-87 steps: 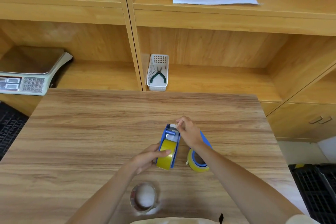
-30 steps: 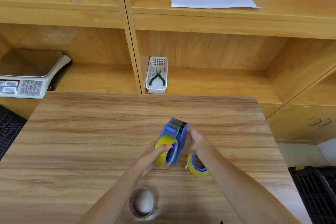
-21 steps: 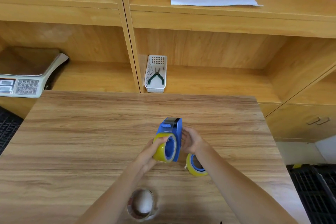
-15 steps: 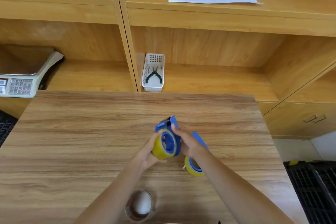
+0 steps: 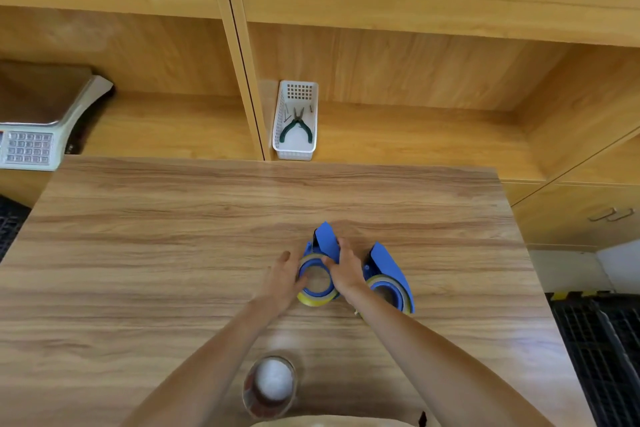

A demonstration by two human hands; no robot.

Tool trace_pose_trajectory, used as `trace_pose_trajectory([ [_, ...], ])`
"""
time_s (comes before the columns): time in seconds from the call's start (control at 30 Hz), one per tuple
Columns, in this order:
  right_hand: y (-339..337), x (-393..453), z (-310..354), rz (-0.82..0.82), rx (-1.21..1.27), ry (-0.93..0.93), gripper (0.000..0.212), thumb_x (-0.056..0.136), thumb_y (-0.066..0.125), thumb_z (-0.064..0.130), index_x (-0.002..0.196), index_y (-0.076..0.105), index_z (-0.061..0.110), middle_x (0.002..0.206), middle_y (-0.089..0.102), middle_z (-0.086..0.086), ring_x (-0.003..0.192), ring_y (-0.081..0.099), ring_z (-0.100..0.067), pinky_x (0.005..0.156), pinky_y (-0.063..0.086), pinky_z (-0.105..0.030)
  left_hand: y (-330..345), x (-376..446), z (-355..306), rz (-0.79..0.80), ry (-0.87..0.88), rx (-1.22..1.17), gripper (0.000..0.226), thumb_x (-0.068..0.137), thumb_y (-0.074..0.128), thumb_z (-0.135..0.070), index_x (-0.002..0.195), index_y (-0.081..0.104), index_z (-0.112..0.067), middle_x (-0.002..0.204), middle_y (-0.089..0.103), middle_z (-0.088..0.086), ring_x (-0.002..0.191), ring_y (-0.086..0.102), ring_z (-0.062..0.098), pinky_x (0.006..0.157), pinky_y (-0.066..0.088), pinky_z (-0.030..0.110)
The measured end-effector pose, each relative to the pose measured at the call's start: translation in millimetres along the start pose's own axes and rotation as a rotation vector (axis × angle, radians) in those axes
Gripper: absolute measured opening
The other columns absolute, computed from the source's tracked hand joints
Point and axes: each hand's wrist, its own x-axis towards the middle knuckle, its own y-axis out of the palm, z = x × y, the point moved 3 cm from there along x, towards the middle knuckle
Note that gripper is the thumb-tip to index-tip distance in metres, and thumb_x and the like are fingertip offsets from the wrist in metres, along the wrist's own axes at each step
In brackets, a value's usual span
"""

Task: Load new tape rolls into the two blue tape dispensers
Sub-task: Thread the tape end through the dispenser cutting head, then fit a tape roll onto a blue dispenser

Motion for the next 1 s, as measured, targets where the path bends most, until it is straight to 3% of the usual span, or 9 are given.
trace_pose_trajectory([
  [0.13, 12.9, -4.9, -4.6, -0.001, -0.079, -0.017, 0.061, 0.096, 0.056, 0.031, 0.148, 0.028, 0.016, 0.142, 0.052, -0.008, 0.122, 0.056, -0.029, 0.097, 0.049, -0.042, 4.1, 0.5, 8.1, 0.030, -0.016, 0.227, 0.045, 0.092, 0.057, -0.012, 0.134, 0.040, -0.008, 0.123, 0.049, 0.016, 0.105, 0.058, 0.037, 0.076, 0.046, 0.040],
  [0.23, 12.4, -5.3, -8.2, -0.014, -0.163, -0.053, 0.061, 0.092, 0.062, 0.036, 0.144, 0.036, 0.016, 0.141, 0.054, -0.007, 0.124, 0.056, -0.028, 0.096, 0.050, -0.040, 9.5, -1.3, 17.8, 0.059, -0.026, 0.283, 0.048, 0.094, 0.055, -0.013, 0.139, 0.036, -0.010, 0.126, 0.047, 0.016, 0.110, 0.056, 0.037, 0.086, 0.046, 0.043],
  [0.47, 9.2, 1.6, -14.0, 0.053, -0.346, -0.064, 0.071, 0.088, 0.059, 0.054, 0.147, 0.037, 0.021, 0.126, 0.065, -0.006, 0.118, 0.057, -0.028, 0.086, 0.054, -0.045, 15.5, -4.9, 26.1, 0.068, -0.051, 0.276, 0.036, 0.096, 0.051, -0.015, 0.130, 0.038, -0.010, 0.120, 0.051, 0.013, 0.107, 0.059, 0.035, 0.078, 0.047, 0.041],
  [0.7, 4.1, -6.6, -16.2, 0.071, -0.307, -0.061, 0.064, 0.092, 0.055, 0.048, 0.148, 0.035, 0.023, 0.141, 0.054, -0.005, 0.134, 0.044, -0.025, 0.100, 0.046, -0.042, 14.8, -12.9, 31.4, 0.061, -0.104, 0.323, 0.037, 0.098, 0.046, -0.041, 0.126, 0.038, -0.017, 0.121, 0.055, 0.005, 0.110, 0.057, 0.028, 0.074, 0.049, 0.042],
  [1.0, -25.0, -18.2, -22.1, 0.067, -0.207, -0.152, 0.039, 0.099, 0.048, 0.034, 0.137, 0.049, 0.025, 0.138, 0.057, 0.005, 0.126, 0.053, -0.019, 0.096, 0.049, -0.040, 8.5, -42.4, 13.5, -0.112, -0.069, 0.337, 0.037, 0.098, 0.047, -0.035, 0.131, 0.042, -0.021, 0.119, 0.053, 0.002, 0.110, 0.055, 0.026, 0.067, 0.045, 0.038],
])
